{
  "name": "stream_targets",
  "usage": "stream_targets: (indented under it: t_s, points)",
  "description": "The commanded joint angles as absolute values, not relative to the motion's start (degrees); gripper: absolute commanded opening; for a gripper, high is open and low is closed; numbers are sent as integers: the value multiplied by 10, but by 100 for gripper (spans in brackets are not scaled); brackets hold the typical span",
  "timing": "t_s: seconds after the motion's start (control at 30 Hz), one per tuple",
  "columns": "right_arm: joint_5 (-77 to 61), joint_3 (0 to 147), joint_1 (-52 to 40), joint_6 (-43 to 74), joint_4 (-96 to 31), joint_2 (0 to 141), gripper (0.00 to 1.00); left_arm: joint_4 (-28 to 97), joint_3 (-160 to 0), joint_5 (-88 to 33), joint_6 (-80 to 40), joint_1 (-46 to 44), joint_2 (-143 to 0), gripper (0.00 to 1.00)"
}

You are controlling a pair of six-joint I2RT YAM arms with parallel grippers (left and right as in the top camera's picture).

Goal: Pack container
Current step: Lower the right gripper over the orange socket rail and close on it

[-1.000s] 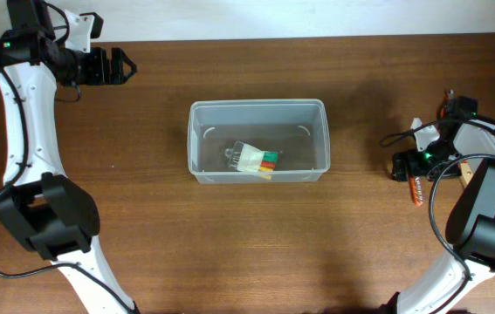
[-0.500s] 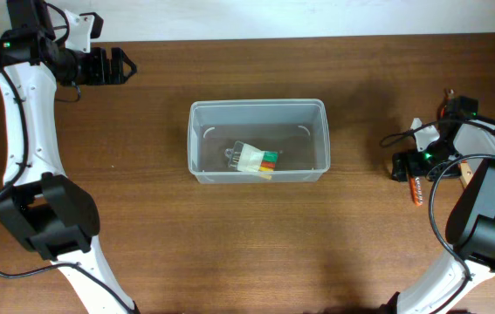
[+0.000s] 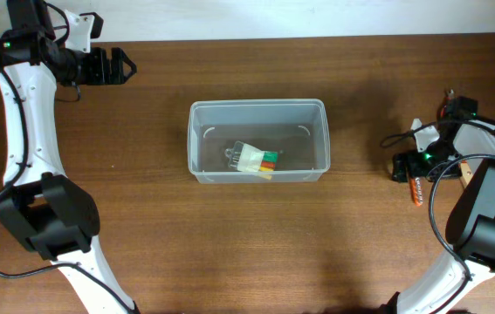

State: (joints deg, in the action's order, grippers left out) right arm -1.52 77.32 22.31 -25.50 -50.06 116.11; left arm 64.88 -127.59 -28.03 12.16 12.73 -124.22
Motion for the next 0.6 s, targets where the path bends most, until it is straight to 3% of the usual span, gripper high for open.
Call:
stream_targets:
  t_s: [0.0, 0.57]
  points:
    - [-5, 752, 226, -250, -506, 1178, 99, 648, -1285, -280, 116, 129, -1242, 99]
    - [-6, 752, 226, -250, -506, 1178, 97, 648, -1285, -280, 116, 129, -1242, 99]
